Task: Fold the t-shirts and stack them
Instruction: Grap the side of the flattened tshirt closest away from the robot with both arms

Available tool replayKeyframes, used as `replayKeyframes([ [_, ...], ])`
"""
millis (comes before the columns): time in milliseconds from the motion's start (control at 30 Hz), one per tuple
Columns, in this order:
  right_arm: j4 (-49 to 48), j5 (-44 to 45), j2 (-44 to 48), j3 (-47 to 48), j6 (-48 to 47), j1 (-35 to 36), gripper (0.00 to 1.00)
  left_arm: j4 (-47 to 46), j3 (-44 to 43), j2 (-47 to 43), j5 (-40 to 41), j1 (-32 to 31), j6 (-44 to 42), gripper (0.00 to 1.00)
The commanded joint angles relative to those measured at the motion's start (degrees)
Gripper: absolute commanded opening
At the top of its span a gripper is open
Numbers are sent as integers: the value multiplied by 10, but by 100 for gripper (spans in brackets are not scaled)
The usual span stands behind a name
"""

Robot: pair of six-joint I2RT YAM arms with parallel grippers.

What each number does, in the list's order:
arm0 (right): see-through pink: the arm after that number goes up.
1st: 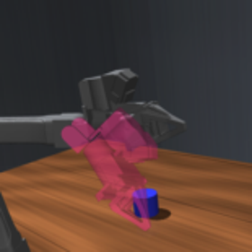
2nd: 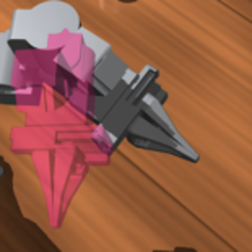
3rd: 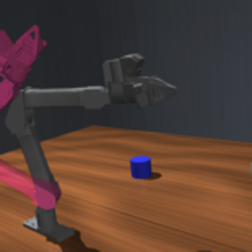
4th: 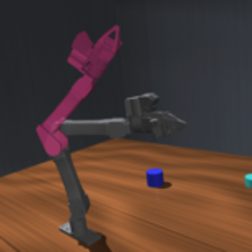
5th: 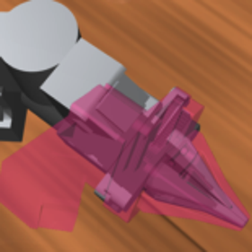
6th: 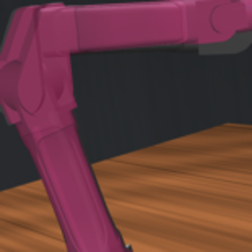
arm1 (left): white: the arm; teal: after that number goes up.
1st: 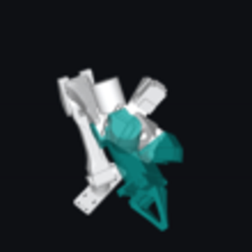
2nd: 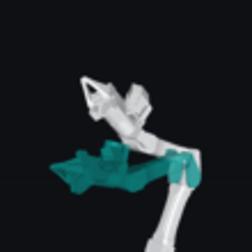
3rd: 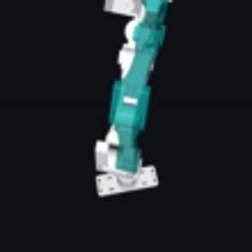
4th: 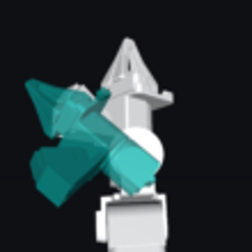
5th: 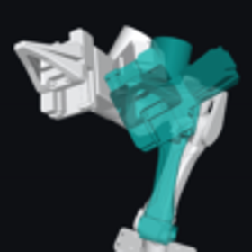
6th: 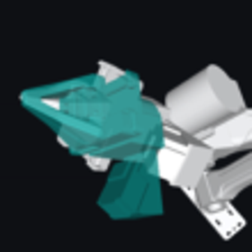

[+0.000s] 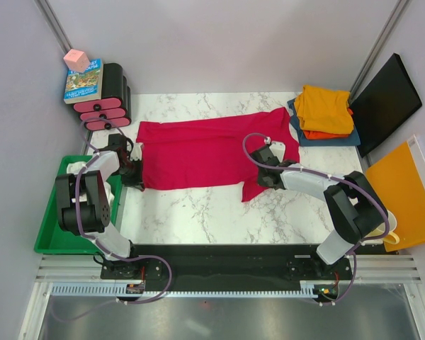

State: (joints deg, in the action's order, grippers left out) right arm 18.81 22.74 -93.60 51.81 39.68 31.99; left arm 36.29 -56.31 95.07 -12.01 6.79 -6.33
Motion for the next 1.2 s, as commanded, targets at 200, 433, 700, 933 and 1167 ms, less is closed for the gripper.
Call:
replayKeyframes([
  [200, -22, 16, 11, -8, 9, -2, 38, -3, -7, -10, 1, 3, -14, 2],
  [433, -24, 22, -2, 3, 4, -2, 42, -3, -8, -7, 1, 3, -15, 2],
  [700, -40, 22, -32, 7, 3, -3, 33, -2, -7, -6, 2, 3, -17, 2],
  [933, -49, 21, -37, 7, 0, -2, 20, -3, -8, -2, 2, 3, -17, 2],
  [1167, -47, 31, -16, -2, -2, -2, 34, -2, -9, -1, -1, 3, -16, 2],
])
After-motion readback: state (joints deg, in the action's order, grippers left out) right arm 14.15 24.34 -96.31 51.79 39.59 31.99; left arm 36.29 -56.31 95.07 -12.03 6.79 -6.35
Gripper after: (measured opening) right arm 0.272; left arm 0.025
